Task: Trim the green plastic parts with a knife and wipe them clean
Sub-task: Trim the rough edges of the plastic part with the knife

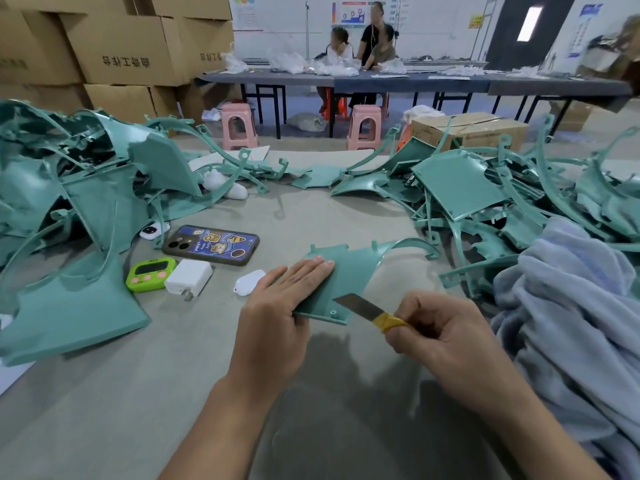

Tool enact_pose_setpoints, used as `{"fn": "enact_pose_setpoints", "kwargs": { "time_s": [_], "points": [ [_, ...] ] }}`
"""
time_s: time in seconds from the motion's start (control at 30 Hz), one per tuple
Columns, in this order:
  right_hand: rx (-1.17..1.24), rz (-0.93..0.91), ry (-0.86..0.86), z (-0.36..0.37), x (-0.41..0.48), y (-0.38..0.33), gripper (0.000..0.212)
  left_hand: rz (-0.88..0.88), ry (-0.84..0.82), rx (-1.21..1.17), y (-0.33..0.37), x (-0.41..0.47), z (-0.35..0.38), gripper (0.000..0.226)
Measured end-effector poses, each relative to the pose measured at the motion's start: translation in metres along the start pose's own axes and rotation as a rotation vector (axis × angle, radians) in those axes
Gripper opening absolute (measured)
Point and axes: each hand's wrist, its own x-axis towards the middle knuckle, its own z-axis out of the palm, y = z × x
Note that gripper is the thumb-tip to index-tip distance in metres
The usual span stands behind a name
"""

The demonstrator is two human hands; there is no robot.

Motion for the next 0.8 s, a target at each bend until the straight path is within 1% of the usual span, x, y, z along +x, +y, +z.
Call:
{"fn": "enact_pose_setpoints", "kwargs": {
  "time_s": [0.07, 0.17, 0.2, 0.23, 0.27, 0.3, 0.33, 0.37, 0.4, 0.43, 0.53, 0.57, 0.6, 0.63, 0.7, 0.77, 0.8],
  "points": [
    [-0.052, 0.063, 0.16, -0.001, 0.006, 0.009, 0.018, -0.008, 0.007, -0.013, 0.003, 0.001, -0.001, 0.073],
    [-0.088, 0.228, 0.45, -0.012, 0.019, 0.022, 0.024, -0.028, -0.001, -0.039, 0.006, 0.001, -0.001, 0.072],
    [-0.047, 0.251, 0.486, -0.016, 0.022, 0.024, 0.024, -0.031, -0.003, -0.043, 0.005, 0.001, 0.0, 0.072],
    [0.057, 0.228, 0.468, -0.016, 0.022, 0.024, 0.023, -0.035, -0.006, -0.044, 0.004, 0.0, 0.0, 0.071],
    [0.177, 0.172, 0.401, -0.016, 0.02, 0.021, 0.021, -0.04, -0.006, -0.05, 0.004, 0.0, 0.001, 0.069],
    [0.268, 0.101, 0.295, -0.013, 0.016, 0.017, 0.021, -0.05, -0.007, -0.059, 0.003, 0.0, 0.002, 0.068],
    [0.303, 0.05, 0.171, -0.008, 0.012, 0.013, 0.02, -0.062, -0.011, -0.065, 0.002, -0.001, 0.001, 0.067],
    [0.288, 0.035, 0.063, -0.003, 0.009, 0.01, 0.019, -0.069, -0.017, -0.071, 0.001, -0.002, 0.001, 0.067],
    [0.243, 0.049, 0.011, 0.0, 0.009, 0.01, 0.019, -0.068, -0.02, -0.077, 0.001, -0.003, 0.001, 0.066],
    [0.198, 0.09, 0.048, 0.002, 0.011, 0.014, 0.021, -0.065, -0.019, -0.083, 0.0, -0.003, 0.001, 0.065],
    [0.082, 0.269, 0.385, -0.003, 0.024, 0.03, 0.027, -0.092, -0.004, -0.12, 0.0, -0.002, 0.002, 0.06],
    [0.106, 0.289, 0.451, -0.007, 0.027, 0.032, 0.03, -0.102, 0.002, -0.133, 0.0, -0.002, 0.002, 0.059],
    [0.178, 0.266, 0.465, -0.009, 0.027, 0.032, 0.031, -0.11, 0.006, -0.138, 0.0, -0.002, 0.002, 0.058],
    [0.264, 0.211, 0.425, -0.01, 0.025, 0.031, 0.032, -0.118, 0.007, -0.138, -0.001, -0.002, 0.003, 0.058],
    [0.344, 0.075, 0.242, -0.004, 0.02, 0.023, 0.027, -0.128, 0.001, -0.12, -0.003, -0.003, 0.004, 0.062],
    [0.276, 0.032, 0.073, 0.005, 0.017, 0.019, 0.021, -0.117, -0.011, -0.098, -0.004, -0.003, 0.003, 0.064],
    [0.21, 0.064, 0.076, 0.008, 0.019, 0.021, 0.02, -0.112, -0.016, -0.093, -0.003, -0.004, 0.002, 0.063]
  ]
}}
